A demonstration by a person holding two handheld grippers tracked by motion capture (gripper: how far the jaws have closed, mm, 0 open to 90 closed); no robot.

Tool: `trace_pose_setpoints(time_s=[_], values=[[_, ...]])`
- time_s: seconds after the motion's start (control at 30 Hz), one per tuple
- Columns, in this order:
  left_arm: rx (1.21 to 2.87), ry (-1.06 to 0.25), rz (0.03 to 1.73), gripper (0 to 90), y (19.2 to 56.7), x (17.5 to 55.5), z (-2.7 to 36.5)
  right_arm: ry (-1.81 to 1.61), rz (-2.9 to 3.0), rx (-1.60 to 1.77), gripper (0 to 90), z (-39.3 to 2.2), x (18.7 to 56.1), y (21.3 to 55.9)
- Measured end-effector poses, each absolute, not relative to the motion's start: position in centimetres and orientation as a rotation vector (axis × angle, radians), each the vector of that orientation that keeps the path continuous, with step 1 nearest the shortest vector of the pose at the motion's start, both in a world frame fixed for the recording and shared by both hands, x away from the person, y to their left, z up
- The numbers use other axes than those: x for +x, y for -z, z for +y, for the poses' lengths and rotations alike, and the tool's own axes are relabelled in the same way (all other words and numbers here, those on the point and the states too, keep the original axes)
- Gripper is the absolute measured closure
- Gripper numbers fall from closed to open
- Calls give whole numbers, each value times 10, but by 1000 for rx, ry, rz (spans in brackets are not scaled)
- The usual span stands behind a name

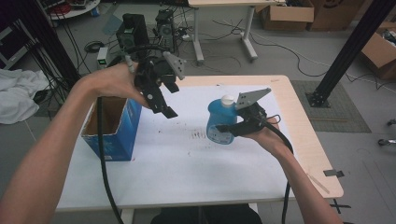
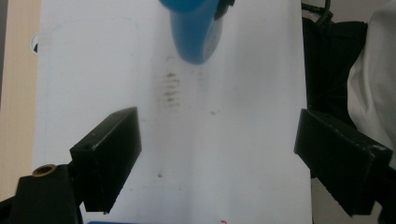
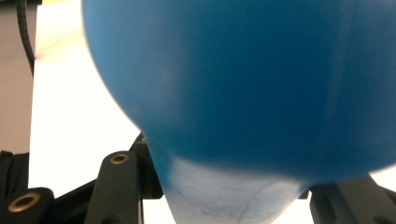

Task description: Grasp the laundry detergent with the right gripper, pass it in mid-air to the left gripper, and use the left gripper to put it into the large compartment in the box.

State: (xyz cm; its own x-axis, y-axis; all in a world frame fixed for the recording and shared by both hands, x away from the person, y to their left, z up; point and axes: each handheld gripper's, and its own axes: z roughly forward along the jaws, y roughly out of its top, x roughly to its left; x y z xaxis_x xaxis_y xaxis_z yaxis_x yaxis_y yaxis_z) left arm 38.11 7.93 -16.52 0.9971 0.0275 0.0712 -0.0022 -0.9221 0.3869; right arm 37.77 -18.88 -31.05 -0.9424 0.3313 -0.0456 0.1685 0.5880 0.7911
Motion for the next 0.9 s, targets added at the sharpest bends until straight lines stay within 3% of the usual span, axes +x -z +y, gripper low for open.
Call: trace_pose_setpoints(time_s=[0.3,0.9], values=[[2785,-80,-62,152,171,387,45,-1265,2706,278,468,-166,378,311],[2856,-12,-36,152,200,400,4,-1304,2737,211,468,-153,383,312]])
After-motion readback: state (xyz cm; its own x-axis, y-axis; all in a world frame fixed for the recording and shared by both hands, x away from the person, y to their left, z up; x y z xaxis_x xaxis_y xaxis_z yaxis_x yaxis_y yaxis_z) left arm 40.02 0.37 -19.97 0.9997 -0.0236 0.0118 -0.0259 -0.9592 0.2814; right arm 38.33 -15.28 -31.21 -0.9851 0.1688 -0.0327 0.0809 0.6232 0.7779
